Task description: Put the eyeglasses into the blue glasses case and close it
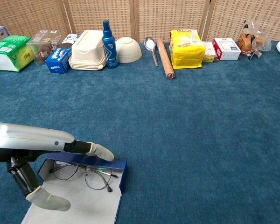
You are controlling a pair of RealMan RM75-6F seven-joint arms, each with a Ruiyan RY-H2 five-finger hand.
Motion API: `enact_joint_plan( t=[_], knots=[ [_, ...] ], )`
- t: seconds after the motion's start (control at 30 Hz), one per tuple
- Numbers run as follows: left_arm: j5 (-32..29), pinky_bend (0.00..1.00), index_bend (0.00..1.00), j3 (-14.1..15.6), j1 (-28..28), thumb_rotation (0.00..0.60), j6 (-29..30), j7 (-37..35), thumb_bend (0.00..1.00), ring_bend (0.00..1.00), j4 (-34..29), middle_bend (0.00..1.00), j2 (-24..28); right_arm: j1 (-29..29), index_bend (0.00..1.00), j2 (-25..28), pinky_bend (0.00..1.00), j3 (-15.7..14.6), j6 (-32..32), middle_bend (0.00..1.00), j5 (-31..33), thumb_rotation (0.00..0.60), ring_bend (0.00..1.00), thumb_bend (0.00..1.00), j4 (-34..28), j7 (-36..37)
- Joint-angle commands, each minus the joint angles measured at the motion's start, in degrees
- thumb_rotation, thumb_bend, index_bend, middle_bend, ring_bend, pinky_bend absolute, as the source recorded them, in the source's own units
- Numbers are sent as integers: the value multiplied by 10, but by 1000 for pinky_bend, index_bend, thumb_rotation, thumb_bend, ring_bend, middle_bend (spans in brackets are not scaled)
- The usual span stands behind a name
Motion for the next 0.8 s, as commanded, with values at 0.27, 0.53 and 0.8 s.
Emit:
enact_joint_plan(
  t=[0.27,0.53,0.8],
  knots=[
    [4,48,27,7,8,373,4,-2,226,0,-10,45,9,-2,0,0,91,-1,2,184,-1,600,0,327,2,3],
    [2,49,22,17,19,370,9,-2,226,0,-19,43,20,1,0,-1,91,-1,0,183,-4,600,0,327,4,4],
    [-4,48,20,27,33,373,15,-2,226,0,-21,41,27,5,0,-2,91,-1,-6,183,-4,600,0,327,6,4]
  ],
)
